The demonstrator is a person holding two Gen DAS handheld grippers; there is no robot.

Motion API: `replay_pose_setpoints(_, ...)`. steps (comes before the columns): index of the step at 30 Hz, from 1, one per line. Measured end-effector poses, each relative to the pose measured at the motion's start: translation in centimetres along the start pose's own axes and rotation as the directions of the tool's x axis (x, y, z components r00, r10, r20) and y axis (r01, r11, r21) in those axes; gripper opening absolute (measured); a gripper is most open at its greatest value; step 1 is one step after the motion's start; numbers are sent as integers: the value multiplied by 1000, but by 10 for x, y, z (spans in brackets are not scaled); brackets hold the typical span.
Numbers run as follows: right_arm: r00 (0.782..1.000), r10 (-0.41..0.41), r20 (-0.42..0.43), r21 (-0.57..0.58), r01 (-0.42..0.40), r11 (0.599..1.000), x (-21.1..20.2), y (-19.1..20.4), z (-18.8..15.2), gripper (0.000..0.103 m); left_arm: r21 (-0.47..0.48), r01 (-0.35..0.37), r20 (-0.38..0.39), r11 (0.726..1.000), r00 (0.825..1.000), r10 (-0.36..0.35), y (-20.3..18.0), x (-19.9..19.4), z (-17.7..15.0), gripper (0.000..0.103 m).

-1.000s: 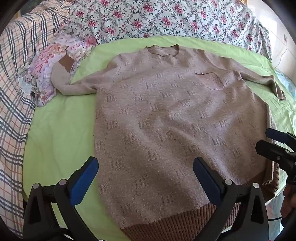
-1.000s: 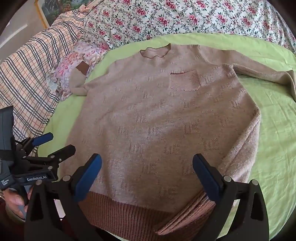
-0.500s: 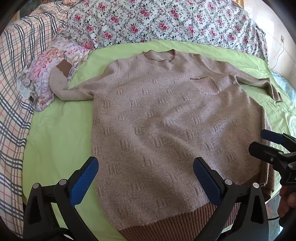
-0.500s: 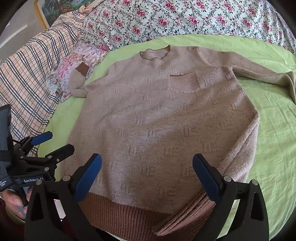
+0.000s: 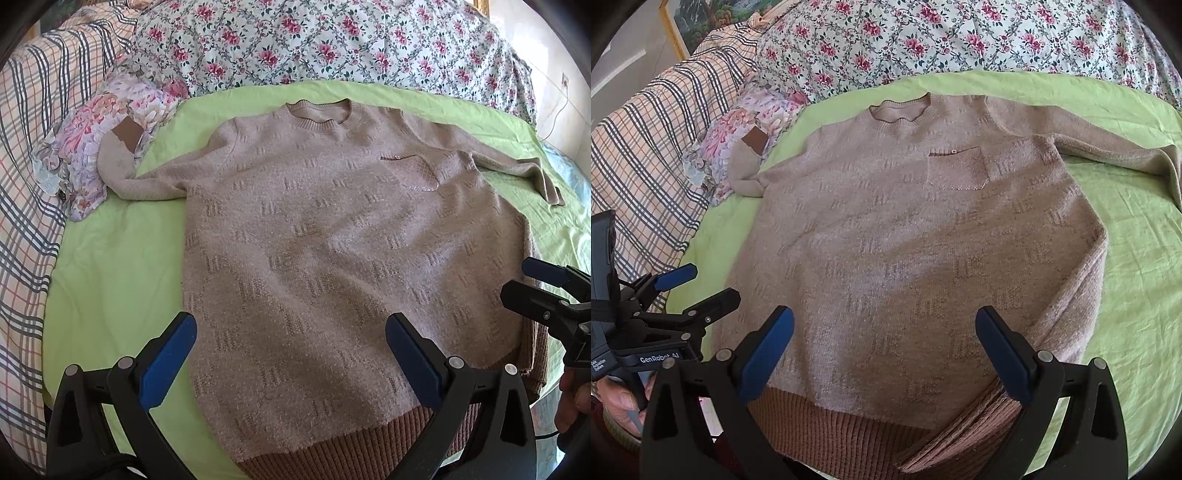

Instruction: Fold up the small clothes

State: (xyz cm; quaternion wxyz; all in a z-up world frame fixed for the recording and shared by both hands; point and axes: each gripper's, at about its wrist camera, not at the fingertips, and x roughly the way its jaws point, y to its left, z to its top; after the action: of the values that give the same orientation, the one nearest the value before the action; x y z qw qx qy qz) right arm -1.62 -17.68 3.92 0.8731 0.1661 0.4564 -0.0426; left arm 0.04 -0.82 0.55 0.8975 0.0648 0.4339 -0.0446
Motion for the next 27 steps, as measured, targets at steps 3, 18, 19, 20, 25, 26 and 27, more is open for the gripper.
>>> replay_pose_setpoints(3, 1000, 0, 2, 2, 0, 1000, 0, 0, 1, 99, 3, -5, 0, 1000, 1000, 5, -1, 1, 2, 102)
replay_pose_setpoints(18, 1000, 0, 10, 9, 0, 1000, -1, 1, 0, 99, 9, -4, 10, 1000, 1000, 4, -1, 4, 7, 102)
replay_pose_setpoints(19, 1000, 1, 11, 11, -1, 1000, -1, 1, 1, 99, 8, -4, 10, 1000, 1000, 4, -1, 4, 7, 102)
replay_pose_setpoints(20, 1000, 2, 11, 12, -2, 1000, -1, 1, 2, 99, 9, -6, 13, 1000, 1000, 6, -1, 4, 8, 102)
replay_pose_setpoints(25, 1000, -1, 12, 15, 1, 1000, -1, 1, 1, 99, 14, -13, 19, 1000, 1000, 13, -3, 5, 10, 102)
replay_pose_setpoints(26, 1000, -1, 13, 17, 1, 1000, -1, 2, 1, 99, 16, -16, 22, 1000, 1000, 16, -3, 6, 10, 102)
replay_pose_setpoints(27, 1000, 0, 14, 20, -1, 1000, -1, 2, 2, 99, 20, -20, 25, 1000, 999, 20, -4, 6, 11, 102)
